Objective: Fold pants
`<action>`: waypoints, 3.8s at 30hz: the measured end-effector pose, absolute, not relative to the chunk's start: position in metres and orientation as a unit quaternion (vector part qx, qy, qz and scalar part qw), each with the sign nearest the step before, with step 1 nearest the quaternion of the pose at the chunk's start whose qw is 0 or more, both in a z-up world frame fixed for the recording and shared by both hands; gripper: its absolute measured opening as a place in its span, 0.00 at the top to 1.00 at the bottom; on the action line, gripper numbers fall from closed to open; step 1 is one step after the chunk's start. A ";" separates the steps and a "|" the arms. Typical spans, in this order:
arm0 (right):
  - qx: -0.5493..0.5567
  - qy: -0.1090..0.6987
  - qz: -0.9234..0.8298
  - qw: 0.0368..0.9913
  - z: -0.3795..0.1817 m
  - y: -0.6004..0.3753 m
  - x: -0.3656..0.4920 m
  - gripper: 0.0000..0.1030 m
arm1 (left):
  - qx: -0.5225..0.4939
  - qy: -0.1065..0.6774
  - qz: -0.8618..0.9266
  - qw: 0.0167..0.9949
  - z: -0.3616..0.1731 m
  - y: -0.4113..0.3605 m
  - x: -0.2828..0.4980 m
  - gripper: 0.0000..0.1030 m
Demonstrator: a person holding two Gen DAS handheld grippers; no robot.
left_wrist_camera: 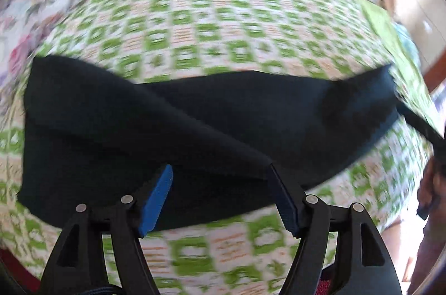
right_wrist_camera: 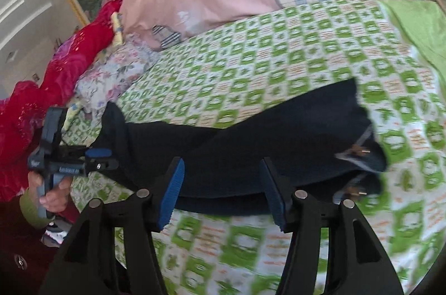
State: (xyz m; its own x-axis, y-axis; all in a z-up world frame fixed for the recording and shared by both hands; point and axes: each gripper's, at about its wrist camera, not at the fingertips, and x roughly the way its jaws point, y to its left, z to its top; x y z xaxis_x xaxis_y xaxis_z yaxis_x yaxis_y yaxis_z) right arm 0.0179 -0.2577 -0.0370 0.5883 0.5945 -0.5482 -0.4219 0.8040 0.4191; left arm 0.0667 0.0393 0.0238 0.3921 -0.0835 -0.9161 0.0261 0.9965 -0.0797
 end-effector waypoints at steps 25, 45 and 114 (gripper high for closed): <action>0.016 0.405 0.498 0.767 -0.058 -0.034 0.071 0.40 | -0.150 0.658 0.133 0.726 0.003 0.177 0.198 0.49; -0.115 0.360 0.504 0.776 -0.051 -0.009 0.029 0.92 | -0.293 0.471 0.091 0.827 0.041 0.206 0.023 0.96; -0.093 0.479 0.429 0.760 -0.067 0.056 0.139 0.86 | -0.351 0.450 0.187 0.800 -0.023 0.287 -0.029 0.79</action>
